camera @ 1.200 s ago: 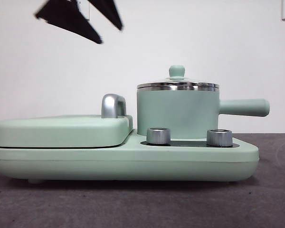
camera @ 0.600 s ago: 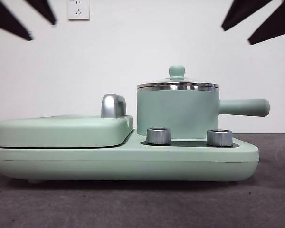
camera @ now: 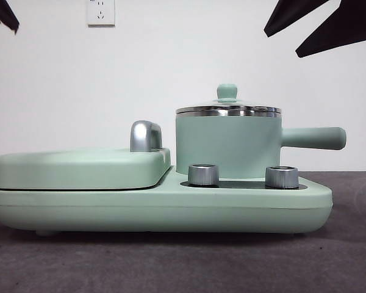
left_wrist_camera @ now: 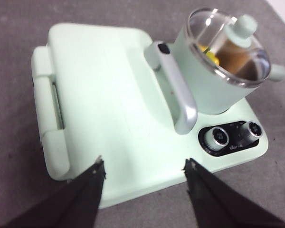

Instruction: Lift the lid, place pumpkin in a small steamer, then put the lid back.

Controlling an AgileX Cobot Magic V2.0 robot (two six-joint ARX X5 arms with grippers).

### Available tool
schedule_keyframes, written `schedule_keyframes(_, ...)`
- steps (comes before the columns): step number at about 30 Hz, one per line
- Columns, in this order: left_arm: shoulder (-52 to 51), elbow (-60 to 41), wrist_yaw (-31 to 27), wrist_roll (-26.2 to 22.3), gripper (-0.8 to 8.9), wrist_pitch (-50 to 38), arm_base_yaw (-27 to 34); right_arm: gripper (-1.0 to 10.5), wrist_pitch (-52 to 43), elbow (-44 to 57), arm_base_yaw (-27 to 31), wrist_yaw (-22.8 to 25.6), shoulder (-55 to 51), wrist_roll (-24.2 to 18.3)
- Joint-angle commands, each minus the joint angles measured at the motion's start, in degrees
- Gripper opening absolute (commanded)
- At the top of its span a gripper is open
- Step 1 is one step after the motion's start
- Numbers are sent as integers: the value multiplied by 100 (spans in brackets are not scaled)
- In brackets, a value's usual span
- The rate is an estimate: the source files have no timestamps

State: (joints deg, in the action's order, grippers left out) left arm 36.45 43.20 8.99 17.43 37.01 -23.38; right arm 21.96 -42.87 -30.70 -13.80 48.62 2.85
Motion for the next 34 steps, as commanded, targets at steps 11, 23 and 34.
schedule_keyframes(11,-96,85,15,9,7,68,-31,23,-269,-72,-35,-310,24,-33)
schedule_keyframes(23,-605,-479,-286,-1248,7,-533,393,23,-271,-72,-35,-313,24,-35)
schedule_keyframes(34,-2159,-2782,-286,-1397,7,-2559,1731,23,-271,-72,-35,-310,24,-33)
